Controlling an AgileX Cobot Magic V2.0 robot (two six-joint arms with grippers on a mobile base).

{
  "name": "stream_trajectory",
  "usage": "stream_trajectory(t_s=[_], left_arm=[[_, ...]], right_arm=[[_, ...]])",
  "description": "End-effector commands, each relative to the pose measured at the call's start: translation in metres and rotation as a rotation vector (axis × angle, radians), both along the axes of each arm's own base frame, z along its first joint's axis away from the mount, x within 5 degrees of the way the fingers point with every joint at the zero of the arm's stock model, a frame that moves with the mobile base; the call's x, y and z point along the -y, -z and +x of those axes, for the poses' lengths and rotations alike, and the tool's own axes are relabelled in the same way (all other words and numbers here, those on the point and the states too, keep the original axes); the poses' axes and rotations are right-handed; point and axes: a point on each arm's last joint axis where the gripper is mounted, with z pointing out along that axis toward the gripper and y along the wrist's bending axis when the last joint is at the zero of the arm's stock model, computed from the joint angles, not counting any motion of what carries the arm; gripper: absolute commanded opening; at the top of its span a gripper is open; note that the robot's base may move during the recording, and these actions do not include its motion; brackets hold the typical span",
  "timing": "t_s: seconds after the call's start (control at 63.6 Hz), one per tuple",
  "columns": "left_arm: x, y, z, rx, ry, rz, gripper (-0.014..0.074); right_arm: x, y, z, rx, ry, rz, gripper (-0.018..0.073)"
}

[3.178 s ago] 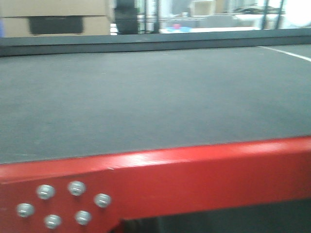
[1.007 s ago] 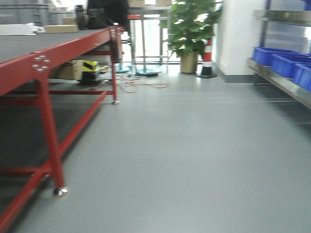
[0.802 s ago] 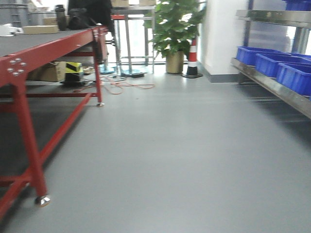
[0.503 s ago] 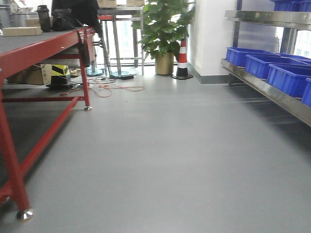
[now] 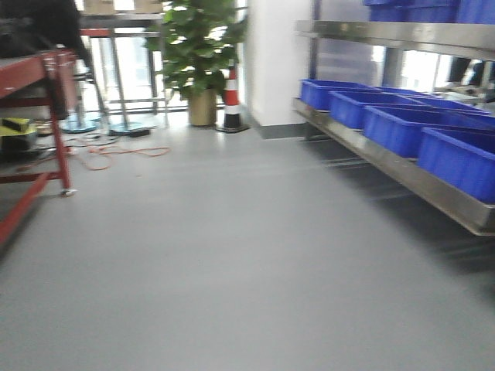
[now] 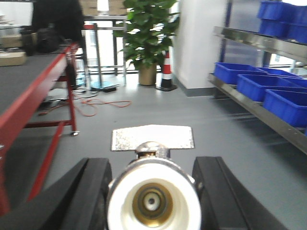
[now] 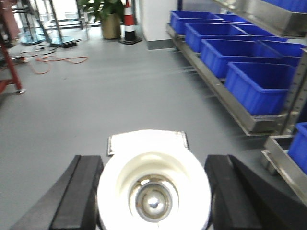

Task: Place valve from conveyor to right shelf box
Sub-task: 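Drive the base along the conveyor toward the shelf of blue bins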

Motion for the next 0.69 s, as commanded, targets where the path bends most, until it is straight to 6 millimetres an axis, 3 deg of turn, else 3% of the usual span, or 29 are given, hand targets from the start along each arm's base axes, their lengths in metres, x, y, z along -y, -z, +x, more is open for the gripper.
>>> stream_trajectory(t_s=[0.0,0.676], left_arm=[[-0.0002,-0.0080,-0.0025,0.070,-0.002,-0.011,-0.0111],[-0.0002,-0.0080,-0.0025,0.070,-0.002,-0.011,-0.0111]], right_arm=[[0.0013,-0.0107,-0.0020,0.099,0.013,-0.006,-0.0162],[0.0013,-0.0107,-0.0020,0.099,0.013,-0.006,-0.0162]])
